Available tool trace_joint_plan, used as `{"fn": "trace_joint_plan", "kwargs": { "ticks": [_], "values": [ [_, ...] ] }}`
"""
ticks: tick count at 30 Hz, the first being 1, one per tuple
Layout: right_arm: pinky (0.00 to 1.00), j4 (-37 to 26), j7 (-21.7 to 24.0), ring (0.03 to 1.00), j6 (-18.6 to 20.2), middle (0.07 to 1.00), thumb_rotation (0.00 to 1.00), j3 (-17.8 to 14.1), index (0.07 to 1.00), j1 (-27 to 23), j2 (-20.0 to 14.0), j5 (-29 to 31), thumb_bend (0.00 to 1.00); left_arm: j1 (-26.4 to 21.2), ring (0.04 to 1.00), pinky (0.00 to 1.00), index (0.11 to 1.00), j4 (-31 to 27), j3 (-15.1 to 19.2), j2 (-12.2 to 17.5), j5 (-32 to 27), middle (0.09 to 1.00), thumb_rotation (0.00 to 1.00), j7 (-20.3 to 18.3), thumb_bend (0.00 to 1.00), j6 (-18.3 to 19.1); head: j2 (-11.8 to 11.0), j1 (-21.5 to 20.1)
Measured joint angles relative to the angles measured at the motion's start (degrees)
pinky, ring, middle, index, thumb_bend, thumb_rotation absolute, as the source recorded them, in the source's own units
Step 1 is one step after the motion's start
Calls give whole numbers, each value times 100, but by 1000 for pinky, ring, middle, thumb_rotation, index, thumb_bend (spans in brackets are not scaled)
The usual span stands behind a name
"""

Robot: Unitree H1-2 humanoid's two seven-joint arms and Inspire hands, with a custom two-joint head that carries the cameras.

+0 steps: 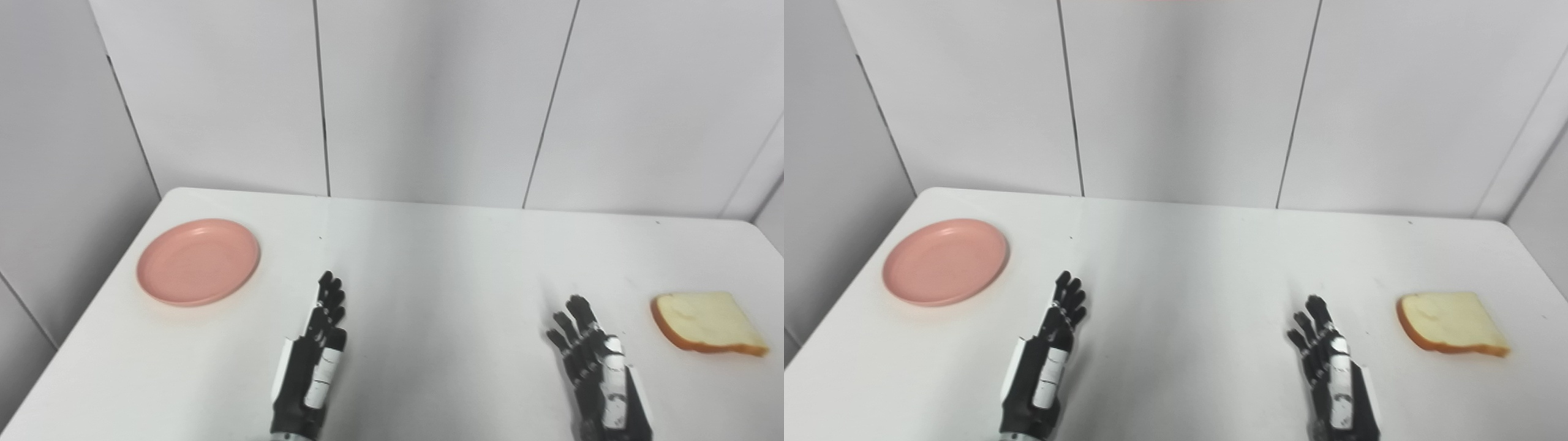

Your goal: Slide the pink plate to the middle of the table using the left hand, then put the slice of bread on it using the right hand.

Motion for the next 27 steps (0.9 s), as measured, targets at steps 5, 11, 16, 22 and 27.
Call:
{"fn": "trace_joint_plan", "kwargs": {
  "ticks": [5, 11, 16, 22, 27],
  "values": [
    [921, 13, 0, 946, -1, 977, 1000, -1, 941, -21, -13, -1, 720, -12, 995, 975, 1000, 12, 1, -17, 6, 1000, 888, 2, 804, -5, 44, 9],
    [974, 35, 40, 972, -1, 994, 1000, -22, 951, -42, -30, 117, 713, -34, 999, 989, 1000, 45, 14, -60, 71, 1000, 890, 9, 809, -9, 0, 166],
    [998, 61, 79, 985, -1, 1000, 1000, -47, 971, -68, -56, 219, 684, -73, 997, 984, 1000, 93, 15, -106, 125, 1000, 889, 22, 816, -28, -105, 220],
    [977, 206, 94, 969, -45, 989, 1000, -95, 954, -205, -164, 194, 680, -199, 953, 951, 1000, 285, 27, -240, 57, 974, 876, 61, 834, -302, -211, 176],
    [954, 174, 80, 950, -51, 958, 1000, -94, 928, -214, -125, 192, 675, -174, 857, 872, 940, 92, 333, -297, -532, 855, 848, 86, 915, -250, -185, 106]
  ]
}}
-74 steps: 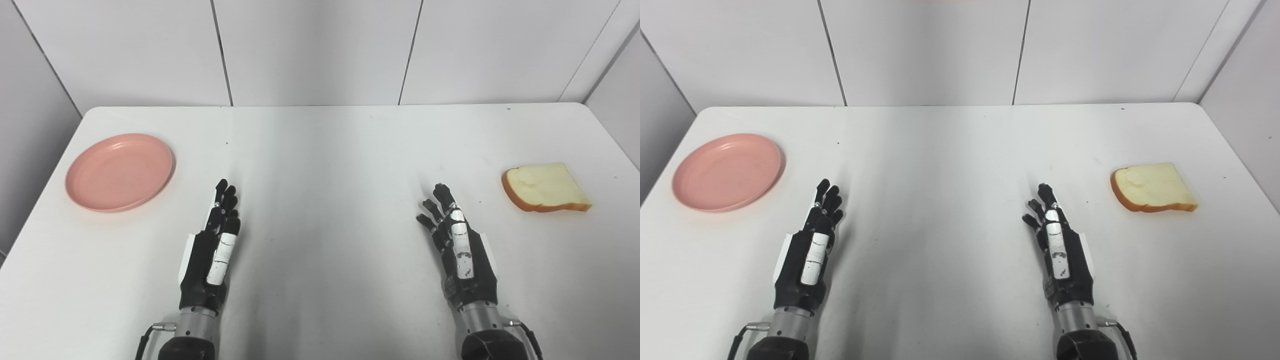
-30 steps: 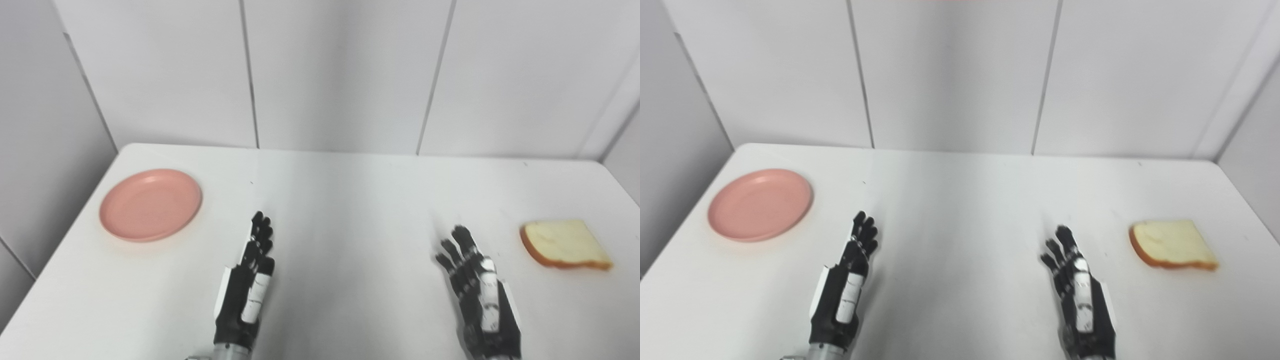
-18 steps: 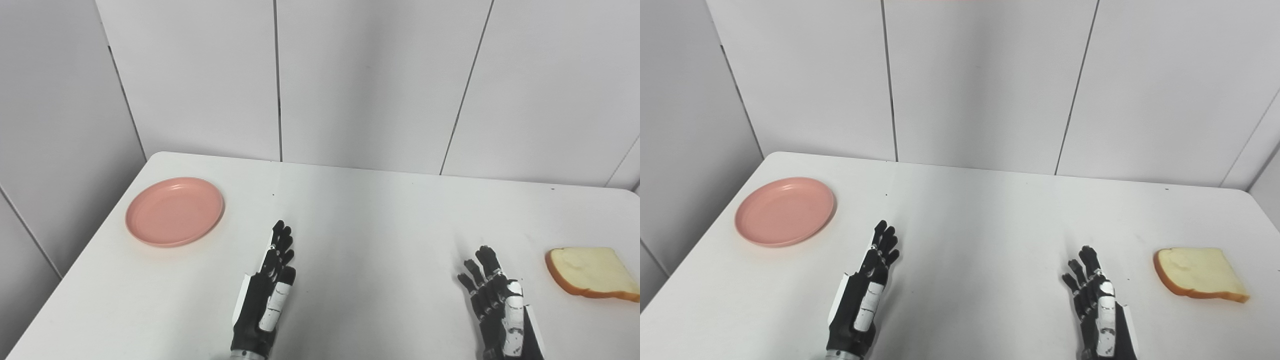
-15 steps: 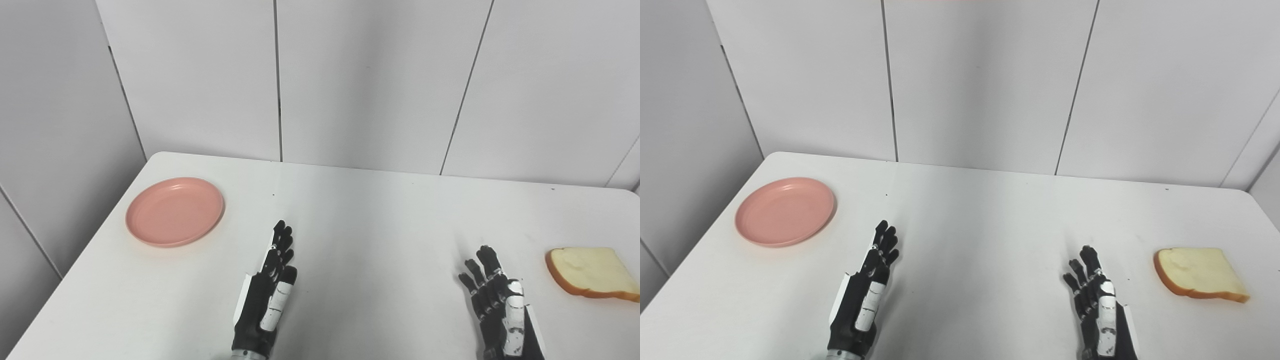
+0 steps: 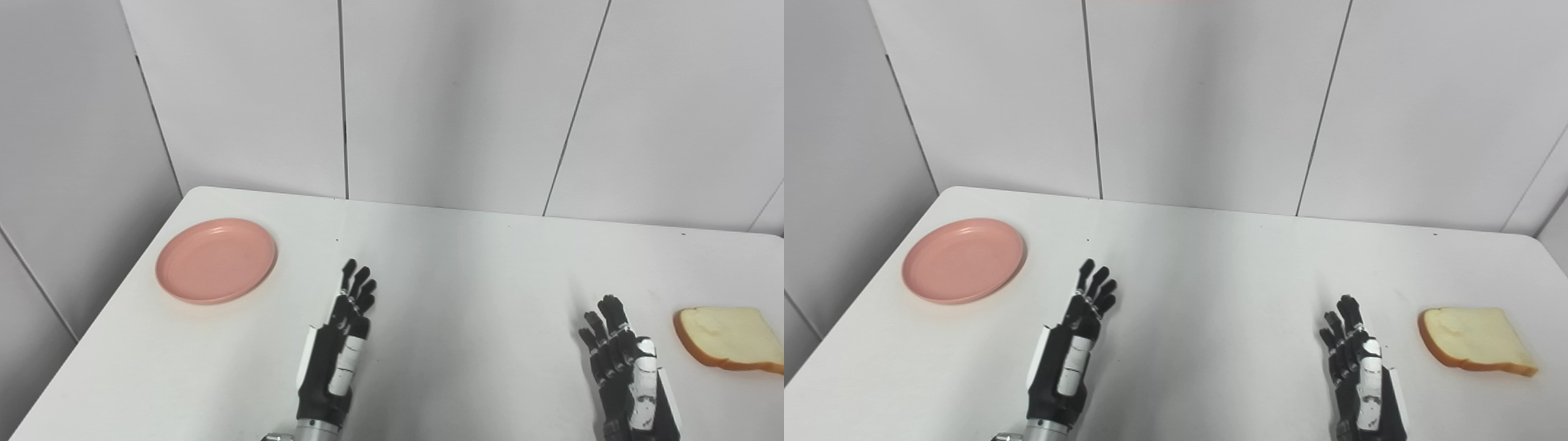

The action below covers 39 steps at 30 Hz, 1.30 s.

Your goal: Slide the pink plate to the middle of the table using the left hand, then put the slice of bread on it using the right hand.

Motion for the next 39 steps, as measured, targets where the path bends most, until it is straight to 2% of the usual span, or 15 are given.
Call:
{"fn": "trace_joint_plan", "kwargs": {
  "ticks": [2, 5, 9, 15, 21, 24, 28, 30, 35, 39],
  "values": [
    [957, -4, 4, 949, 0, 958, 1000, -3, 928, 1, -4, 3, 672, 61, 850, 848, 878, -138, 131, 29, -224, 839, 862, 5, 944, 196, -9, 17],
    [961, -7, 3, 949, 0, 954, 1000, -13, 927, 3, -9, 3, 676, 44, 842, 832, 834, -311, 351, 160, -409, 825, 863, 11, 968, 500, -9, 18],
    [936, -38, -9, 928, 0, 933, 1000, -37, 918, 29, -6, 1, 660, -226, 800, 768, 769, -496, 622, 366, -500, 780, 860, 27, 990, 644, 18, 35],
    [929, -111, -32, 922, 3, 918, 1000, -34, 920, 58, 15, 2, 666, -1026, 801, 748, 746, -878, 1131, 799, -624, 780, 855, 121, 980, 877, 62, 79],
    [901, -166, -30, 909, 10, 905, 1000, -19, 912, 95, 10, 1, 677, -1382, 787, 721, 737, -922, 1529, 1162, -741, 779, 848, 166, 967, 1155, 53, 18],
    [886, -173, -30, 896, 12, 894, 1000, -19, 914, 103, 8, 5, 674, -1625, 779, 718, 744, -899, 1668, 1530, -651, 781, 862, 172, 972, 1238, 35, 9],
    [883, -173, -12, 893, 12, 890, 1000, -13, 917, 104, -1, 16, 674, -2168, 778, 725, 751, -600, 1934, 2205, -600, 787, 859, 169, 985, 1315, 0, 26],
    [882, -176, -10, 892, 12, 887, 1000, -12, 911, 112, -7, 16, 671, -2380, 768, 719, 738, -408, 2029, 2445, -656, 778, 849, 145, 998, 1303, 0, 35],
    [880, -180, -3, 883, 15, 874, 1000, -11, 905, 115, -15, 30, 664, -2736, 760, 719, 723, 262, 2224, 2655, -889, 769, 843, 86, 1000, 1285, -26, 105],
    [870, -184, -3, 878, 20, 859, 1000, -6, 888, 115, -15, 36, 655, -2905, 796, 744, 754, 730, 2284, 2808, -1048, 801, 853, -36, 1000, 1270, -26, 114]
  ]
}}
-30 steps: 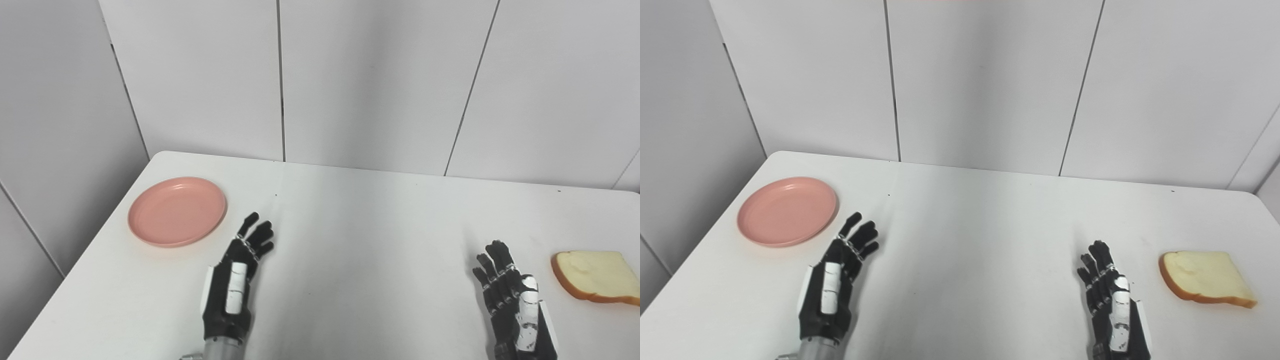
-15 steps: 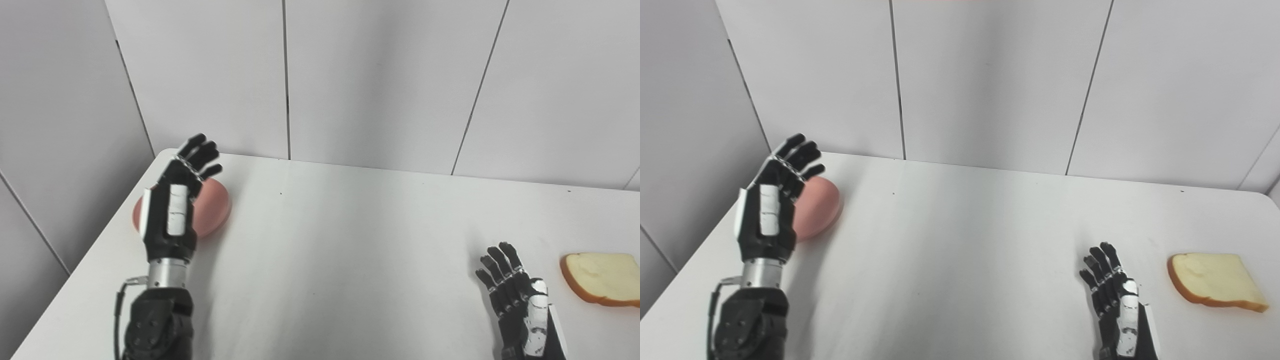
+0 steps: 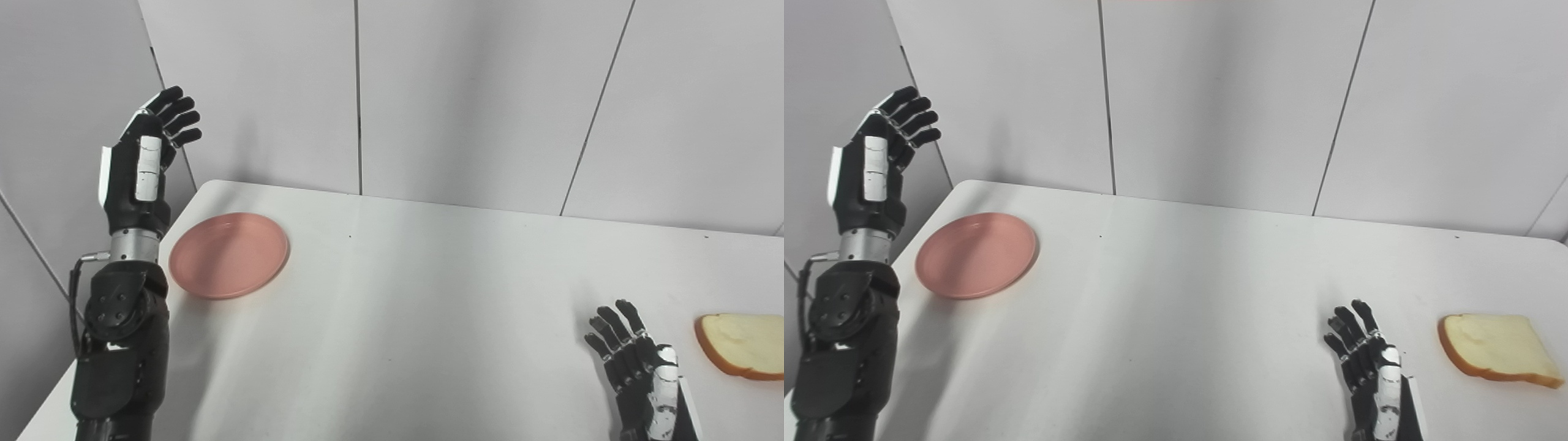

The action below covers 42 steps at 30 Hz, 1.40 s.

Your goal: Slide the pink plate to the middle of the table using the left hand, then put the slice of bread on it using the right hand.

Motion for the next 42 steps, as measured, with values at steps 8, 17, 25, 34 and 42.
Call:
{"fn": "trace_joint_plan", "kwargs": {
  "ticks": [8, 17, 25, 34, 42],
  "values": [
    [848, -9, 0, 854, 41, 828, 1000, 14, 853, 10, -26, -16, 638, -160, 797, 704, 776, 870, 287, 295, -356, 812, 877, -138, 1000, -42, 18, 18],
    [830, -39, -1, 839, 49, 824, 1000, 35, 815, 20, -31, -36, 643, -532, 782, 740, 755, 2310, 380, 257, -434, 783, 877, -53, 998, -560, 97, -9],
    [814, -68, -1, 829, 50, 820, 1000, 46, 802, 47, -43, -64, 667, -748, 773, 728, 716, 3617, 449, 372, -361, 765, 825, 104, 985, -944, 141, -53],
    [799, -89, -19, 819, 163, 809, 1000, 39, 781, 59, -47, -71, 672, -897, 797, 779, 726, 4215, 306, 454, -287, 785, 830, 136, 984, -849, 202, -70],
    [787, -92, -18, 810, 162, 804, 1000, 47, 756, 60, -46, -112, 673, -988, 800, 743, 719, 4520, 177, 545, -170, 787, 874, 151, 955, -774, 220, -114]
  ]
}}
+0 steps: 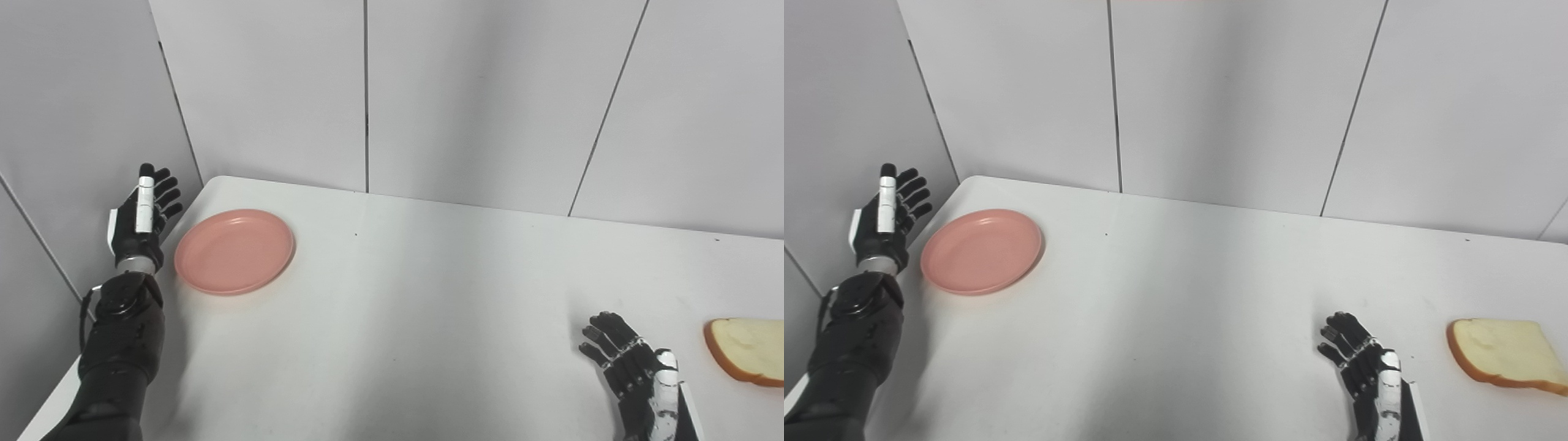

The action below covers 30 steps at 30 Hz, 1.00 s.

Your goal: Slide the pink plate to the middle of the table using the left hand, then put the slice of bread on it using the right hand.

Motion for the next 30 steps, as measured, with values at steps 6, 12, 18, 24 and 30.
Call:
{"fn": "trace_joint_plan", "kwargs": {
  "ticks": [6, 12, 18, 24, 30],
  "values": [
    [788, 0, 0, 809, -1, 807, 1000, -3, 750, 4, -1, -7, 678, 48, 811, 755, 734, 65, -34, 46, 12, 793, 859, -8, 948, 1, 0, -61],
    [770, 0, -2, 802, 1, 809, 1000, -7, 738, 4, 0, -4, 690, 120, 820, 773, 742, 65, -157, -54, 3, 803, 880, -80, 912, 24, 35, -61],
    [774, -1, -9, 807, 3, 810, 1000, -6, 740, 4, 0, 1, 702, 132, 820, 773, 728, 152, -231, -129, 9, 800, 881, -89, 921, 20, 53, -62],
    [774, -7, -6, 806, 12, 802, 1000, -4, 736, 14, -9, -3, 696, 134, 820, 749, 753, 159, -258, -123, 27, 813, 871, -81, 965, 19, 97, -79],
    [774, -67, 0, 803, 45, 795, 1000, -9, 733, 103, -51, 5, 702, 136, 828, 765, 750, 180, -259, -129, 19, 816, 863, -82, 966, 1, 167, -70]
  ]
}}
